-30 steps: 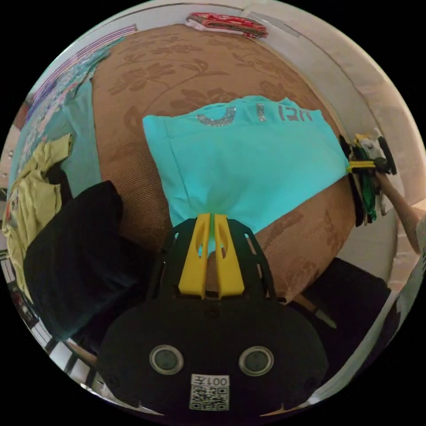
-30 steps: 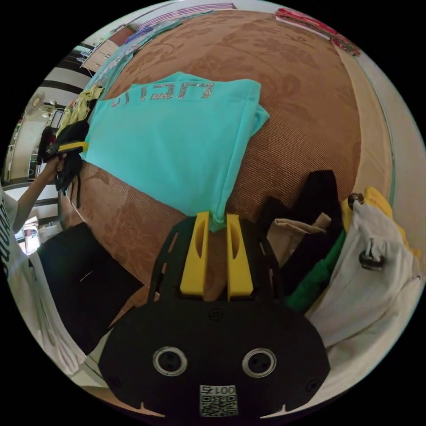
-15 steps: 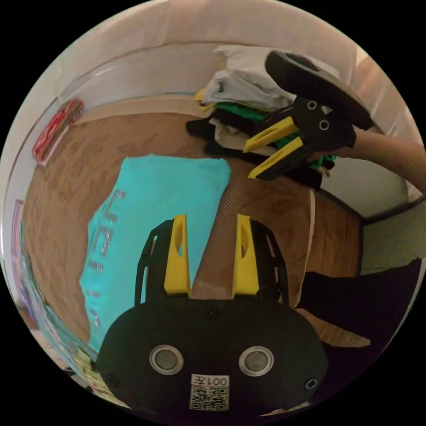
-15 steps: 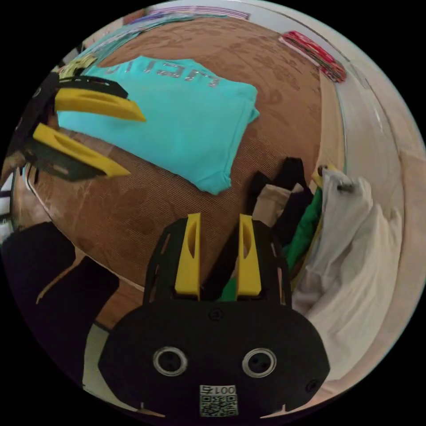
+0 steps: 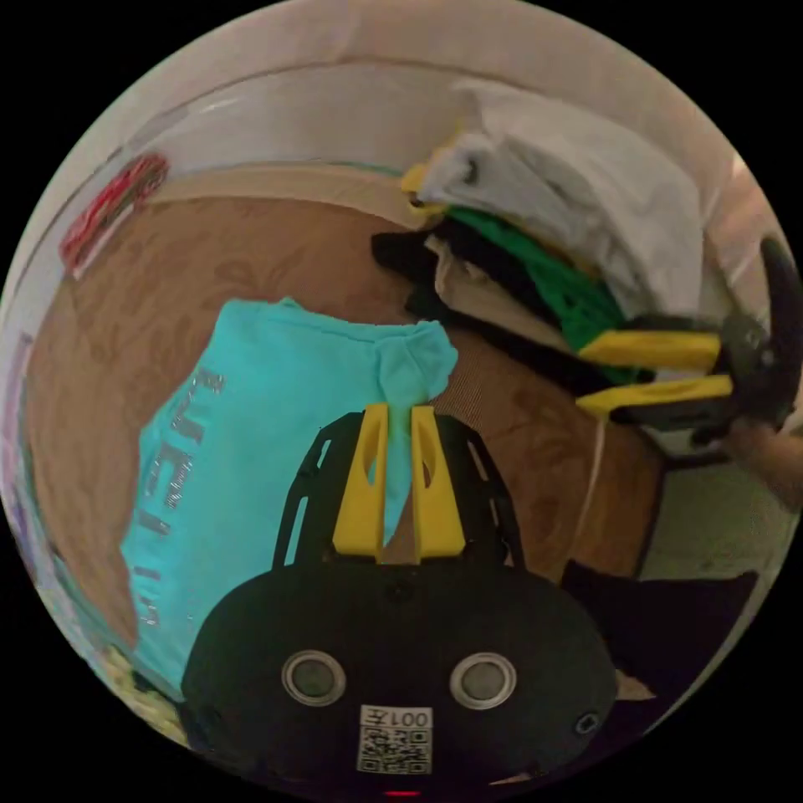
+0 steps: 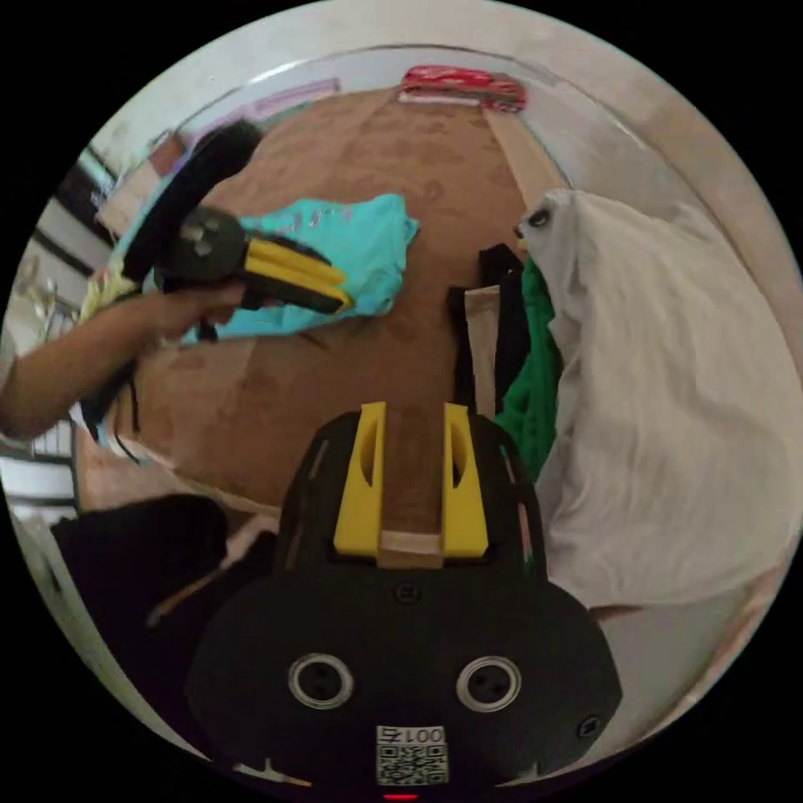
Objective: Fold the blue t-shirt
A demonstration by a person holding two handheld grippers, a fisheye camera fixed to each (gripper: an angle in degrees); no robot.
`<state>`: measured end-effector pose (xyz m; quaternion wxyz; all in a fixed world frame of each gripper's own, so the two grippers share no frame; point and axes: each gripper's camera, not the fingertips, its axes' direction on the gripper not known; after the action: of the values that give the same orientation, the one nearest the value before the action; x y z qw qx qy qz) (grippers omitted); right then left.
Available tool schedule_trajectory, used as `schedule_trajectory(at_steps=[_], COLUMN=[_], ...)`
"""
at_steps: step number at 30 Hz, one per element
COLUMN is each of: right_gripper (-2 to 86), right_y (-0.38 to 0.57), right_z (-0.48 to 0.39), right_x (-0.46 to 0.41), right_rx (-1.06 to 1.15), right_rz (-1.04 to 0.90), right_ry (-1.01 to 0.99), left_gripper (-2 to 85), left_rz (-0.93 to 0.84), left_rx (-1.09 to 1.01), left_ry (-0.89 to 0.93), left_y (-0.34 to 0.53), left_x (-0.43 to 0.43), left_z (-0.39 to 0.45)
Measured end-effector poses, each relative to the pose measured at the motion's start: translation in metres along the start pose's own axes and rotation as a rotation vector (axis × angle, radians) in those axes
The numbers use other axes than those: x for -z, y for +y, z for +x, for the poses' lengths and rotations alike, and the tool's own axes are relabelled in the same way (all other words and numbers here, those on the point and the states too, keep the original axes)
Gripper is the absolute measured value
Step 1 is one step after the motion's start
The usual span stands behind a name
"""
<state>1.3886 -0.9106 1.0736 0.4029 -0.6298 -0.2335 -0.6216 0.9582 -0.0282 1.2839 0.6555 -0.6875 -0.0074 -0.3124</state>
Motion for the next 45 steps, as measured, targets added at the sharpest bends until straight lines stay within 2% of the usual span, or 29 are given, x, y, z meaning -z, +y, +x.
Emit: schedule_trajectory(at_steps=[2,5,9,12,16,20,25,27,31,33,37,40,45], right_gripper=[9.6,11.2,13.7,15.9,19.0,20.7,15.4,10.1,3.8,2.1,1.1,1.0,2.0], right_y=[0.014,0.032,0.045,0.050,0.034,0.016,0.011,0.009,0.005,-0.001,-0.041,-0.099,-0.178], right_z=[0.014,0.034,0.054,0.058,0.052,0.044,0.050,0.045,0.032,0.017,-0.033,-0.101,-0.286], right_x=[0.009,0.002,-0.054,-0.091,-0.111,-0.110,-0.128,-0.135,-0.139,-0.126,-0.077,-0.032,0.003], right_rx=[-0.175,-0.416,-0.757,-0.930,-0.925,-0.865,-0.925,-0.958,-1.024,-1.033,-0.826,-0.511,0.322], right_rz=[0.128,0.300,0.387,0.454,0.424,0.367,0.296,0.266,0.259,0.290,0.357,0.363,0.231], right_ry=[-0.156,-0.482,-0.895,-1.097,-1.158,-1.054,-0.995,-0.948,-0.896,-0.839,-0.716,-0.617,-0.486], left_gripper=[0.7,0.6,0.6,0.7,1.0,1.4,0.6,0.6,0.5,0.1,-1.3,-1.4,-0.9], left_rz=[0.110,0.226,0.328,0.372,0.359,0.284,0.244,0.236,0.121,0.058,0.002,0.061,0.149], left_rx=[0.180,0.303,0.387,0.420,0.413,0.342,0.234,0.240,0.316,0.315,0.313,0.349,0.516], left_ry=[0.189,0.315,0.432,0.502,0.534,0.548,0.551,0.480,0.121,0.053,0.046,0.043,0.119], left_y=[0.022,0.052,0.085,0.103,0.108,0.104,0.128,0.145,0.190,0.208,0.238,0.252,0.299], left_x=[0.010,0.018,0.018,0.010,-0.007,-0.029,-0.024,-0.014,0.004,-0.003,-0.032,-0.036,-0.013], left_z=[-0.039,-0.075,-0.104,-0.119,-0.122,-0.113,-0.109,-0.114,-0.130,-0.133,-0.129,-0.128,-0.133])
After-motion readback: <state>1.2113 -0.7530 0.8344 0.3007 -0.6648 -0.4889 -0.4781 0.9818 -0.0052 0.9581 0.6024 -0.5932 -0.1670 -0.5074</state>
